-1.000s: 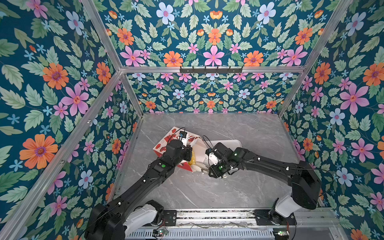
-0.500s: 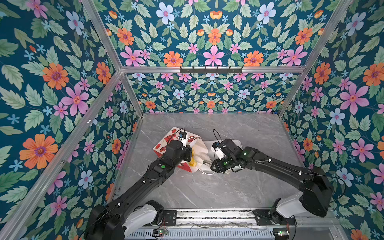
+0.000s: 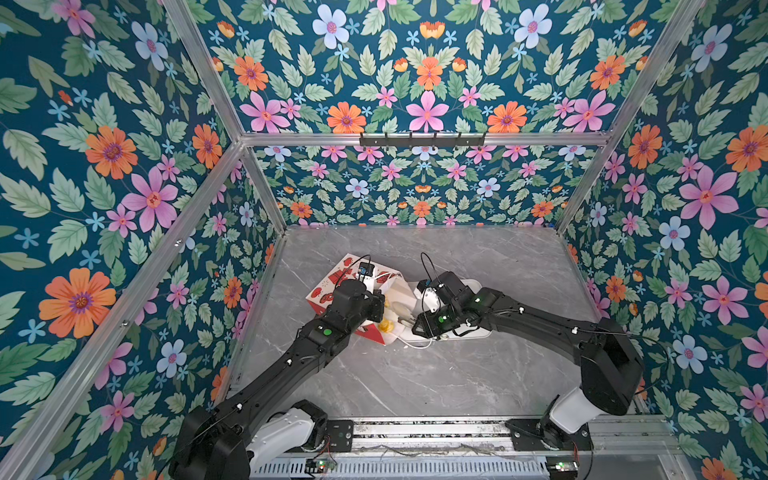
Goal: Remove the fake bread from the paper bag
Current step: 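Pinch a yellow bread piece with the tongs and pull it out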
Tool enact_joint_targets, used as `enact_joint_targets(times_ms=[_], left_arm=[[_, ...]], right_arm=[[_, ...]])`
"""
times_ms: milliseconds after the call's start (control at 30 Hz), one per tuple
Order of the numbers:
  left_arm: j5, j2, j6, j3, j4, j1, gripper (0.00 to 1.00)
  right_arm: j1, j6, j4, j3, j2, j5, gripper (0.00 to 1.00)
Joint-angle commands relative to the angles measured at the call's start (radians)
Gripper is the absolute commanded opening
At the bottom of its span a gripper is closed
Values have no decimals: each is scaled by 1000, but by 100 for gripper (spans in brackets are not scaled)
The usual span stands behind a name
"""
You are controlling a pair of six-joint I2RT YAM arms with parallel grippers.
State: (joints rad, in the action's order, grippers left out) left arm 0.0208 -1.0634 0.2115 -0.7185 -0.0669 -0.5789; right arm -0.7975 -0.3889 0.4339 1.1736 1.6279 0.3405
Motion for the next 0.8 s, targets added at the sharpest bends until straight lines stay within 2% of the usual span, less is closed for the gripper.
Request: enact_joint_targets(times_ms=[0,267,400,633,767], left_arm=[[-1,-1,3,-9,32,-1,0],[-11,-10,8,-6,48,-2,0],[-7,-17,11,-5,56,-2,0],[13,-32,20,-7,66,-2,0],[53,-37,41,-10,75,-2,0]], right_arm=[[0,6,-33,20,21,29,46],[0,13,-23,41,107,38,44],[0,11,-19,35,121,49,35],[1,28,46,0,41,9,27],[3,34,102,-23,-43,-22,28]])
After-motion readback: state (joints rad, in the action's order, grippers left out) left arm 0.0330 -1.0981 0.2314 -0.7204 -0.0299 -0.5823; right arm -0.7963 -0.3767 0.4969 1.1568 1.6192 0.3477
